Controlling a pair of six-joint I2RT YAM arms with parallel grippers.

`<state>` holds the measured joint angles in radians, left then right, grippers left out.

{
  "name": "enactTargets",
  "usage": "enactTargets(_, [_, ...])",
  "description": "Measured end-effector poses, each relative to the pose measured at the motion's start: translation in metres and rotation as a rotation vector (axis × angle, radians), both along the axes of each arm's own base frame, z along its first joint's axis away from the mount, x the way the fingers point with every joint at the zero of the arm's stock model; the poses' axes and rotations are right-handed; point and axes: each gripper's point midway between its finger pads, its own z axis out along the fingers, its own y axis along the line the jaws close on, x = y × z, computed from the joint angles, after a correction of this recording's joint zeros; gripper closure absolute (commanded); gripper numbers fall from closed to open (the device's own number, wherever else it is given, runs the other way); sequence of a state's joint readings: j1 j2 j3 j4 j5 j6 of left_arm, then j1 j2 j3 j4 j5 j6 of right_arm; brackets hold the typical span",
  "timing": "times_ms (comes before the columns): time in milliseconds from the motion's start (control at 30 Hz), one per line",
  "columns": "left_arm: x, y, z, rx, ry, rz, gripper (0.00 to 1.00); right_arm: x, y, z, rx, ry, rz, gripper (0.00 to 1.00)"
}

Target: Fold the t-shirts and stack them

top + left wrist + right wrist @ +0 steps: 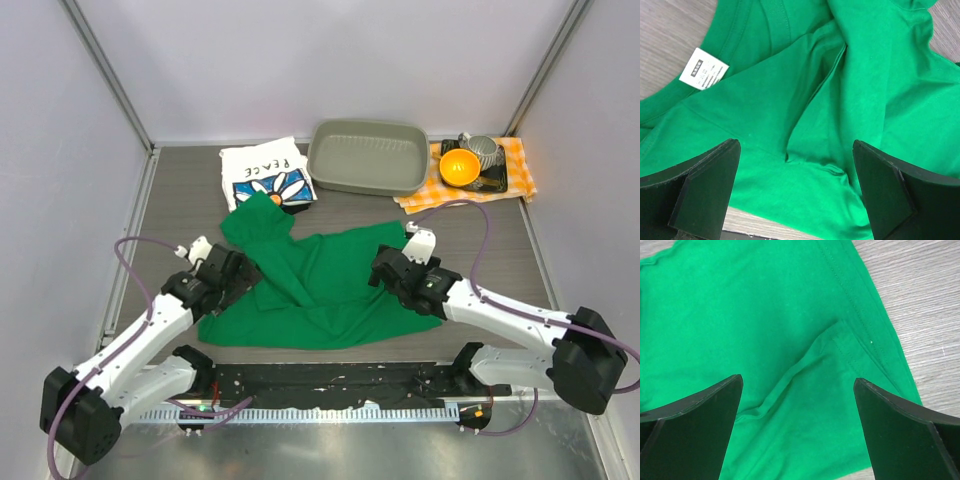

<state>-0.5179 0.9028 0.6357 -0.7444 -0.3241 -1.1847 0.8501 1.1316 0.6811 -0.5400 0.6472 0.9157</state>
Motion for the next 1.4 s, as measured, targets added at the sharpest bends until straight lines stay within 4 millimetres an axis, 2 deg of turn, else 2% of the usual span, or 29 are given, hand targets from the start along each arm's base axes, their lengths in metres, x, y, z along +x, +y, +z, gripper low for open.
enactTargets(167, [0.011,-0.006,-0.004,0.011,0.007,-0.016,0.0,0.005,-0.002,-0.022,-0.004,0.015,0.004,0.0])
enactTargets(400, [0.017,-0.01,-0.002,0.005,-0.014,-0.022,0.0,0.016,-0.001,-0.037,0.043,0.012,0.005,0.0])
enactTargets(600, [0.019,-0.011,-0.003,0.009,-0.017,-0.03,0.0,0.015,-0.008,-0.065,0.057,0.055,-0.007,0.0])
enactTargets(900, [0.02,-0.011,-0.003,0.014,-0.016,-0.032,0.0,0.031,-0.012,-0.066,0.02,0.059,-0.078,0.0])
enactTargets(1067, [0.02,-0.009,-0.003,0.022,-0.018,-0.027,0.0,0.019,-0.029,-0.069,-0.024,0.103,-0.142,0.0])
enactTargets(1267, [0.02,-0.007,-0.002,0.026,-0.023,-0.022,0.0,-0.013,-0.054,-0.07,-0.06,0.184,-0.209,0.0])
enactTargets(1400, [0.019,-0.007,0.0,0.02,-0.031,-0.02,0.0,-0.025,-0.067,-0.057,-0.066,0.182,-0.233,0.0])
